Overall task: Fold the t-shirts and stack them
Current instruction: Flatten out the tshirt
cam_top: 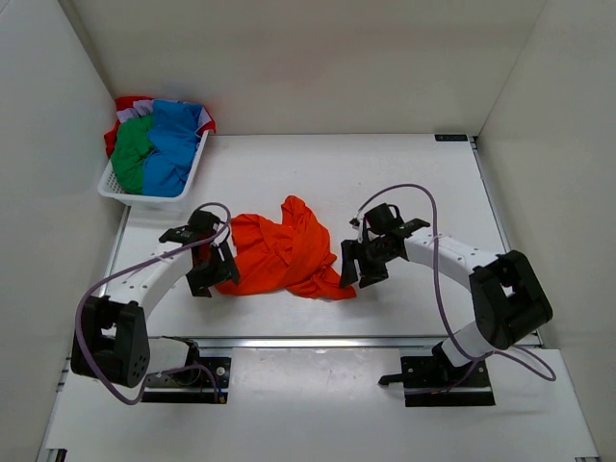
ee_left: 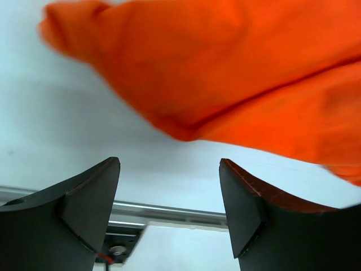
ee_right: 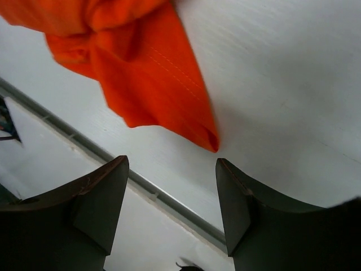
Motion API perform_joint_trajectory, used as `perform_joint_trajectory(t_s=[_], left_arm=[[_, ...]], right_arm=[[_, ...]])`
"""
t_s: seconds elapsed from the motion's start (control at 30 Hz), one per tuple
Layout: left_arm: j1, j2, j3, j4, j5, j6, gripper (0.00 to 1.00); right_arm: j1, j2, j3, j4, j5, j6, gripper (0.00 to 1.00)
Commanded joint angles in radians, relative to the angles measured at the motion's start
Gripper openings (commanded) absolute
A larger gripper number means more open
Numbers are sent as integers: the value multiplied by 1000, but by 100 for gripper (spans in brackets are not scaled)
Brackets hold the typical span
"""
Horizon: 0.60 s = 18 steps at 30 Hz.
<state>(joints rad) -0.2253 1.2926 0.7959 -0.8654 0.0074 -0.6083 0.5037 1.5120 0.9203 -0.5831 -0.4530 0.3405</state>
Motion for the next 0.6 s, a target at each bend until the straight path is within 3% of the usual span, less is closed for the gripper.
perform_joint_trajectory(t_s=[0.0, 0.23, 0.43, 0.47, 0.5, 0.53, 0.57], left_arm=[[-2, -55, -32, -24, -102, 16, 83], [-45, -13, -73, 129, -224, -25, 82], [-94, 149, -31, 221, -222, -28, 83], [-91, 175, -23, 230, -230, -27, 83], [-100, 195, -24, 229, -228, -31, 82], [-100, 211, -27, 250, -221, -27, 75], [-98, 224, -23, 253, -216, -25, 48]], right_arm=[[27, -3, -49, 95, 45, -5, 60], [78, 65, -84, 166, 125, 22, 61], [107, 155, -32, 164, 131, 9, 61], [105, 172, -31, 163, 110, 3, 47], [101, 191, -14, 155, 87, 0, 13], [101, 215, 6, 122, 79, -14, 0], [99, 229, 31, 108, 68, -15, 0]])
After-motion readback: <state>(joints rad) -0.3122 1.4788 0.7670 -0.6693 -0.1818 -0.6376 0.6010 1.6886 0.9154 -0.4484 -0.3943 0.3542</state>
